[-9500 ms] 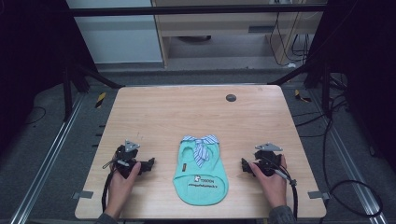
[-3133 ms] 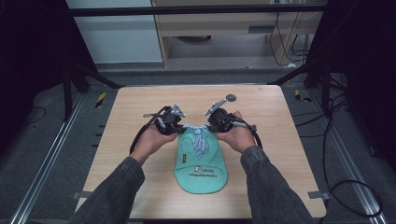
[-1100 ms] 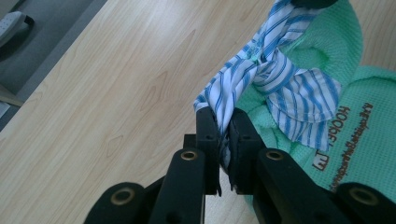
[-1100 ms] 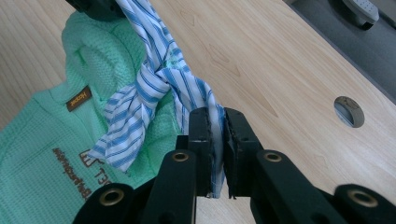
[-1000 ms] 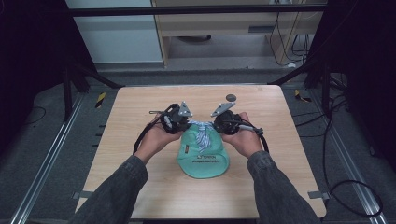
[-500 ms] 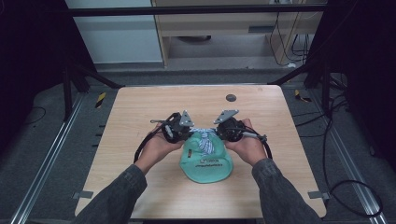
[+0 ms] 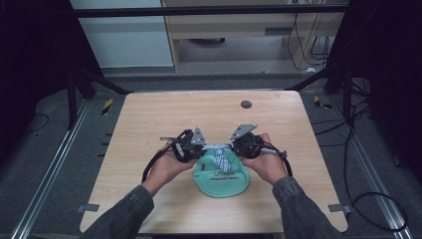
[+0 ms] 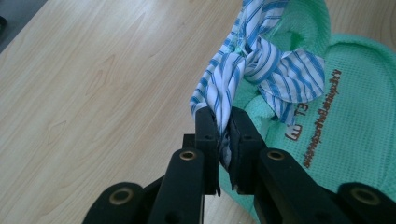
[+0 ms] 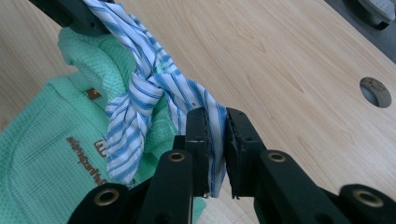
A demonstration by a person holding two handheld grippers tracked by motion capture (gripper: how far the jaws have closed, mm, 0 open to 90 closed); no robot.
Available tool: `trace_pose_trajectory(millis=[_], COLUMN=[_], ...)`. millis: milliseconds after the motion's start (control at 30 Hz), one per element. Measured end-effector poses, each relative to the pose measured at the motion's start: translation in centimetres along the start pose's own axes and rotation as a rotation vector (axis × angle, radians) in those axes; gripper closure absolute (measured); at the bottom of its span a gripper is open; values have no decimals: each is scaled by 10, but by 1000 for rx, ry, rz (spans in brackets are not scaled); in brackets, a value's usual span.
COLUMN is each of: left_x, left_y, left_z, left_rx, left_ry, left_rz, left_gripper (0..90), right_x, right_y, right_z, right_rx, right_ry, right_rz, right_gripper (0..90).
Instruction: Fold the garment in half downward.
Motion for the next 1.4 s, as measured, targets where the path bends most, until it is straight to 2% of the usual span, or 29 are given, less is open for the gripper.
trace_pose_trajectory(millis=[267, 567, 800, 1067, 1400], left_x=[6, 12, 18, 21, 23], left_y=[-7, -15, -20, -19, -23], left_z=[0, 3, 4, 5, 5], left_rx=[24, 55, 66, 70, 81], left_ry=[-5, 7, 5, 8, 11], left_rz=[-21, -23, -26, -31, -30], left_gripper=[836, 832, 820, 817, 809], right_x=[6, 15, 20, 20, 23], right_y=[6, 13, 20, 23, 26], right_z=[-2, -3, -4, -4, -7], right_rx=[-22, -50, -67, -75, -96], right_ry=[2, 23, 38, 47, 60], right_rz=[-13, -23, -29, -36, -29], right_gripper=[800, 797, 795, 796, 760])
Point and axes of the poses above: each handheld gripper's, and its own axes: z roughly forward along the jaws, x roughly out of its underside, y roughly to its left, the point moved 1 cm from there along z, roughly forward along the jaws, and after that the axes turned 5 degrees about z, right-handed, at the moved point
